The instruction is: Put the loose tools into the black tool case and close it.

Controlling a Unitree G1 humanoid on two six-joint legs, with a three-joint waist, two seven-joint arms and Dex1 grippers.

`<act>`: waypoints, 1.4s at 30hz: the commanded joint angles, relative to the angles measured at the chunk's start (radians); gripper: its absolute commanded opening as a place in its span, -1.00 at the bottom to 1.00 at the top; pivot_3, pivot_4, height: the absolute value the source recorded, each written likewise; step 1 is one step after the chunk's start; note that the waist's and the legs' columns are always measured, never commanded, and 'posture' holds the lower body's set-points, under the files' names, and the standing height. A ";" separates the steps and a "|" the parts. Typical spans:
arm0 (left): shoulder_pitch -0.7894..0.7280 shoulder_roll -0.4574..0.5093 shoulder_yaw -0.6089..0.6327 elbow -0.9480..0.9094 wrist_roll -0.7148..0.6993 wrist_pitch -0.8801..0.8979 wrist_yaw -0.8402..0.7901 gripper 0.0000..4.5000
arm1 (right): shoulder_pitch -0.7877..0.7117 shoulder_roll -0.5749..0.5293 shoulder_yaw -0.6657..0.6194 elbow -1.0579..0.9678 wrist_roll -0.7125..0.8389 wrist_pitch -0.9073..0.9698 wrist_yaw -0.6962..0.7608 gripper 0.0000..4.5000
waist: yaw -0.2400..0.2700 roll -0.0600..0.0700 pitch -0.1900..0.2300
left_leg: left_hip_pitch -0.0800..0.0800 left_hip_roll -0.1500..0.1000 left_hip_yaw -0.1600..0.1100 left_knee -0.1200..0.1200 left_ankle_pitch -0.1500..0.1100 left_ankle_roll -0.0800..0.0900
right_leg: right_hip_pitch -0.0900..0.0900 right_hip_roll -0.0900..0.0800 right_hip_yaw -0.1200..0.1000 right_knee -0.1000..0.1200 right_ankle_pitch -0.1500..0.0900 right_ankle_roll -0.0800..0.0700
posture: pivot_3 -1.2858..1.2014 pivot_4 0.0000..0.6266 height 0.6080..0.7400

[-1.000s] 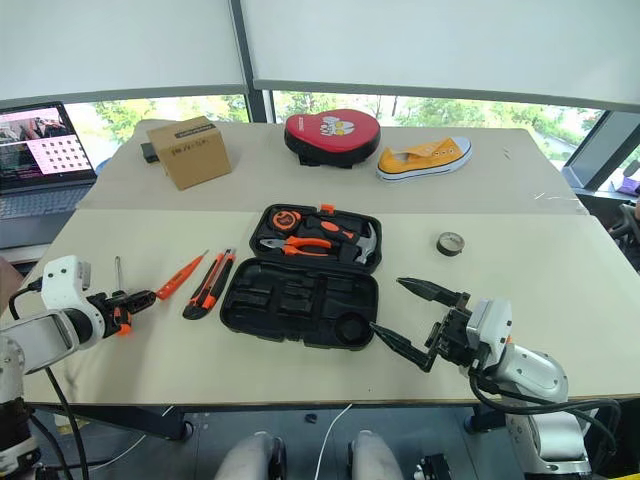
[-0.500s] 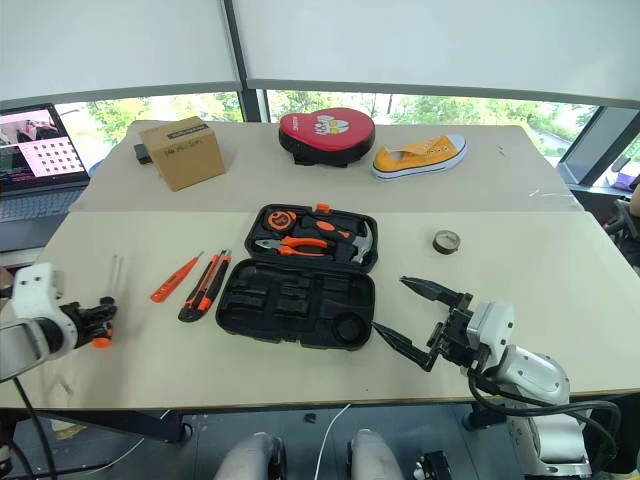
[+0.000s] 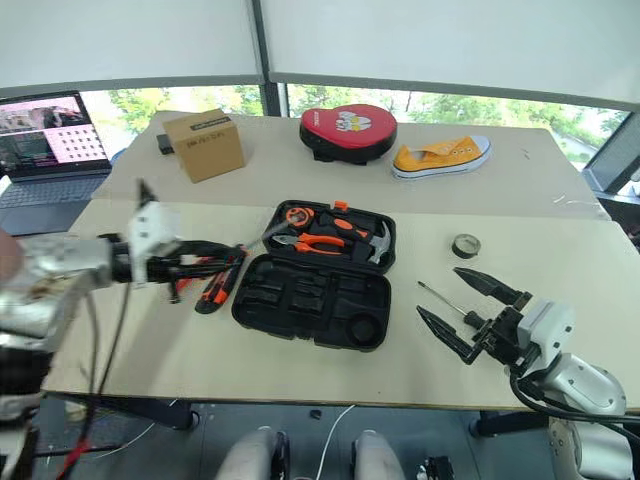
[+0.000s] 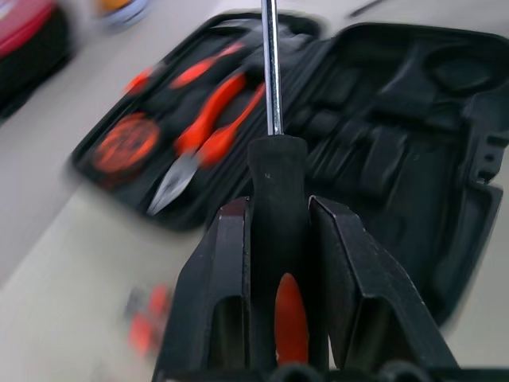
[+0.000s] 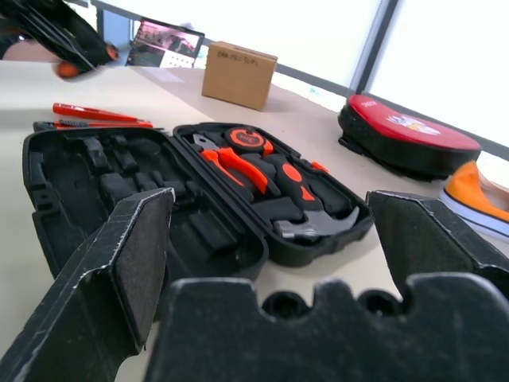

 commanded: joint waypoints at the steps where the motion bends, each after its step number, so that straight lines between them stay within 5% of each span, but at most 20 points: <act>1: -0.152 -0.087 -0.139 0.223 0.211 -0.247 -0.007 -0.68 | 0.028 0.020 0.000 -0.055 -0.011 -0.034 -0.016 1.00 | -0.007 0.000 0.000 | 0.000 0.000 0.000 0.000 0.000 0.000 | 0.000 0.001 0.000 0.000 0.000 0.000 | 0.03 -0.52 1.00; 10: -0.295 -0.198 -0.231 0.523 0.406 -0.430 0.035 -0.68 | 0.116 0.072 0.009 -0.115 -0.039 -0.058 -0.057 1.00 | -0.014 0.001 0.001 | 0.000 0.001 0.000 0.000 0.000 0.000 | -0.001 0.002 0.001 0.001 -0.001 0.002 | 0.03 -0.52 1.00; 25: -0.264 -0.205 -0.207 0.517 0.419 -0.428 -0.026 -0.68 | 0.115 0.070 0.034 -0.093 -0.046 -0.073 -0.057 1.00 | -0.006 0.001 0.001 | 0.000 0.001 0.000 0.003 0.000 0.000 | -0.001 0.001 0.001 0.002 -0.001 0.002 | 0.03 -0.52 1.00; 32: -0.244 -0.238 -0.091 0.445 0.306 -0.358 0.007 0.46 | 0.108 0.062 0.037 -0.090 -0.042 -0.066 -0.056 1.00 | 0.002 0.002 0.001 | 0.000 0.002 0.000 0.005 0.000 0.000 | 0.000 0.001 0.000 0.003 0.000 0.002 | 0.03 -0.52 1.00; 37: -0.202 -0.258 0.001 0.330 0.175 -0.269 0.001 0.46 | 0.130 0.064 0.034 -0.098 -0.041 -0.063 -0.059 1.00 | 0.000 0.002 0.001 | -0.004 0.003 -0.001 0.010 -0.002 0.003 | -0.001 0.002 -0.001 0.003 0.000 0.002 | 0.03 -0.52 1.00; 42: -0.145 -0.279 0.019 0.303 0.144 -0.198 0.016 -0.15 | 0.103 0.063 0.036 -0.093 -0.046 -0.059 -0.076 1.00 | -0.002 0.002 0.001 | -0.004 0.003 -0.001 0.012 -0.003 0.004 | 0.000 0.002 0.000 0.004 0.000 0.004 | 0.03 -0.52 1.00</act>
